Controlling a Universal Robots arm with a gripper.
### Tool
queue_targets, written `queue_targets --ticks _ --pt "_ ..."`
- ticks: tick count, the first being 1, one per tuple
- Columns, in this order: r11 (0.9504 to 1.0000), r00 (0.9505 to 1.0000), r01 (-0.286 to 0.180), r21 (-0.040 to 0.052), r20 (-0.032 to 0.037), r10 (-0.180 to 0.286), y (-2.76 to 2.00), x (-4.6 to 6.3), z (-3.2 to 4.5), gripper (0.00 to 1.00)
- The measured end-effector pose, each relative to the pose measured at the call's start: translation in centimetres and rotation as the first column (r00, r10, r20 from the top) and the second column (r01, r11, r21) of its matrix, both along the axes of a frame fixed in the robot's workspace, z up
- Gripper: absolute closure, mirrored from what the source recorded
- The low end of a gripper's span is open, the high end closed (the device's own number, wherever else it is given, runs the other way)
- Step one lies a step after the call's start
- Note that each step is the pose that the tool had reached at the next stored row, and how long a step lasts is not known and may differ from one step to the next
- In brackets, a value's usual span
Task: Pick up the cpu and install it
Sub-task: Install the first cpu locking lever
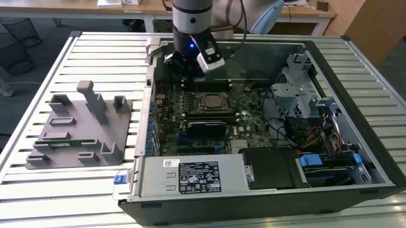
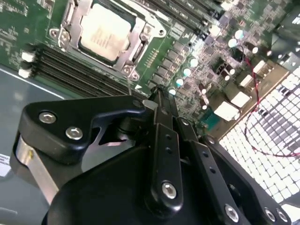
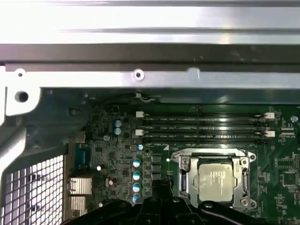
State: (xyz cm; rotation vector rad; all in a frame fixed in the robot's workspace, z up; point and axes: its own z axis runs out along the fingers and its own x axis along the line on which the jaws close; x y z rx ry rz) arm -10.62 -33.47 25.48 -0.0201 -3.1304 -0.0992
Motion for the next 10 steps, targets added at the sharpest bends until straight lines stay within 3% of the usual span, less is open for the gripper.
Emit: queue_targets --ticks 6,10 --pt "1.0 1.0 0.0 0.0 0.0 0.0 1.26 -0.2 -0.05 0.89" --pt "1.0 1.0 -0.001 -0.0001 0.0 0.001 1.42 -0.2 -0.1 0.89"
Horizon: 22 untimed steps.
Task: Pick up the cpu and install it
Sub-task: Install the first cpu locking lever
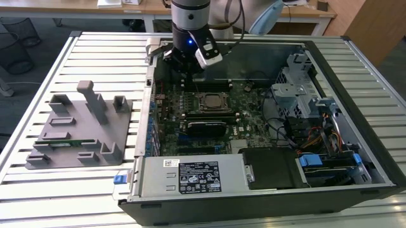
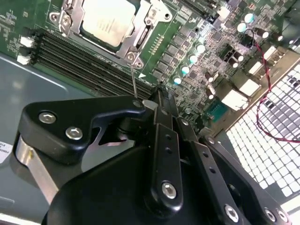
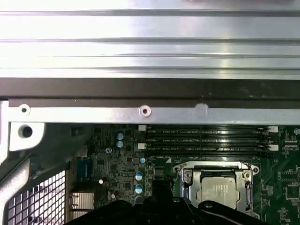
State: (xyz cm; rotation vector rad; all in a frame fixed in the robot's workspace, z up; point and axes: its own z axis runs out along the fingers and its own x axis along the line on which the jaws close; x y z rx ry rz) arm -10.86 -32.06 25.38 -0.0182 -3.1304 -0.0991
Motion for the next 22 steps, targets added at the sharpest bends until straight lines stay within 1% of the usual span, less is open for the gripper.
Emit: queue_targets --ticks 2,5,10,11,16,17,18,20,21,22 --pt "1.0 1.0 0.0 -0.0002 0.0 0.0 0.14 0.1 -0.02 0.89" --pt "1.0 1.0 -0.002 -0.0002 -0.0001 0.002 0.26 0.5 -0.03 0.89" --pt "1.0 1.0 -0.004 -0.0002 -0.0001 0.004 0.29 2.1 -0.12 0.89" --pt "1.0 1.0 -0.005 -0.0001 0.0001 0.005 0.29 2.2 -0.16 0.89" --pt "1.0 1.0 -0.005 -0.0003 0.0009 0.005 0.27 2.2 -0.32 0.89" --pt "1.0 1.0 -0.004 0.0023 0.0007 0.004 0.23 2.3 -0.35 0.89" --pt "0.9999 1.0 -0.004 0.0121 0.0008 0.004 0.17 2.3 -0.4 0.89" --pt "0.9992 1.0 -0.005 0.0399 0.001 0.005 0.09 2.4 -0.47 0.89" --pt "0.9989 1.0 -0.005 0.046 0.0011 0.005 0.08 2.5 -0.52 0.89" --pt "0.9989 1.0 -0.005 0.0465 0.0013 0.005 0.09 2.5 -0.56 0.89"
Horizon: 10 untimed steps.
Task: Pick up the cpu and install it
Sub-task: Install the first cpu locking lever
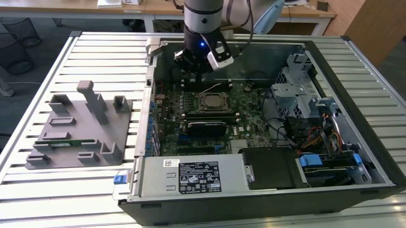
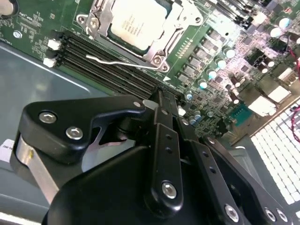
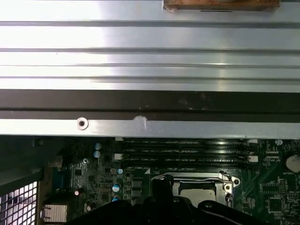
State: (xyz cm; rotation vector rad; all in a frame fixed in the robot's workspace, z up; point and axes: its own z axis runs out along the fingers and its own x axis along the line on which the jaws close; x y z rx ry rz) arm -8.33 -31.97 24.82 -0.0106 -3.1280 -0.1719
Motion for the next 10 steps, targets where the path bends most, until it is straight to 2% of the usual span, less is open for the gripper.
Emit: queue_targets --ticks 6,10 --pt "1.0 1.0 -0.002 -0.0022 -0.0001 0.002 0.01 0.79 -0.22 0.89" --pt "0.9996 0.9996 -0.03 -0.0023 -0.0001 0.03 0.01 1.07 -0.4 0.89"
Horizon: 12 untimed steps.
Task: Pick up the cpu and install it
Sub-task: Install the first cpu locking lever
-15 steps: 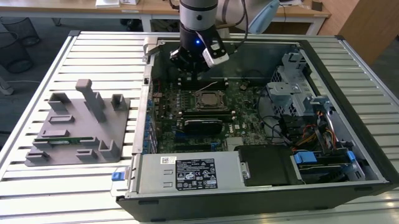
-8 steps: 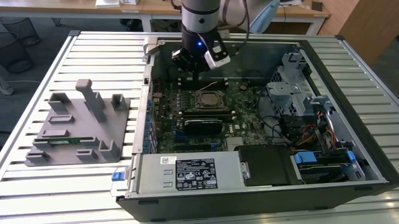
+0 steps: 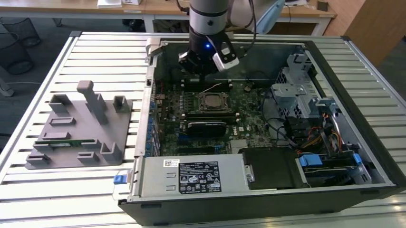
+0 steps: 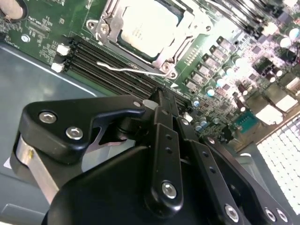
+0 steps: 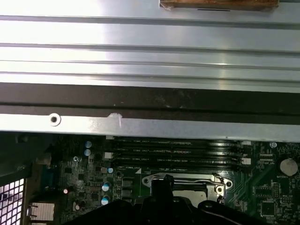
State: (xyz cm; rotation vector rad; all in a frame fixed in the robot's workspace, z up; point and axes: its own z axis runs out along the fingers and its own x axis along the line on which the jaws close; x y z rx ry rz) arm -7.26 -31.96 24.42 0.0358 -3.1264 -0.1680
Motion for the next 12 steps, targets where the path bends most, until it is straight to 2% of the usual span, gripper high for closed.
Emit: queue_targets --ticks 2,12 --pt "0.9999 0.9999 -0.015 -0.0002 0.0001 0.015 0.0 0.1 -0.12 0.89" --pt "0.9999 0.9999 -0.015 -0.0002 0.0001 0.015 0.07 1.6 -0.65 0.89"
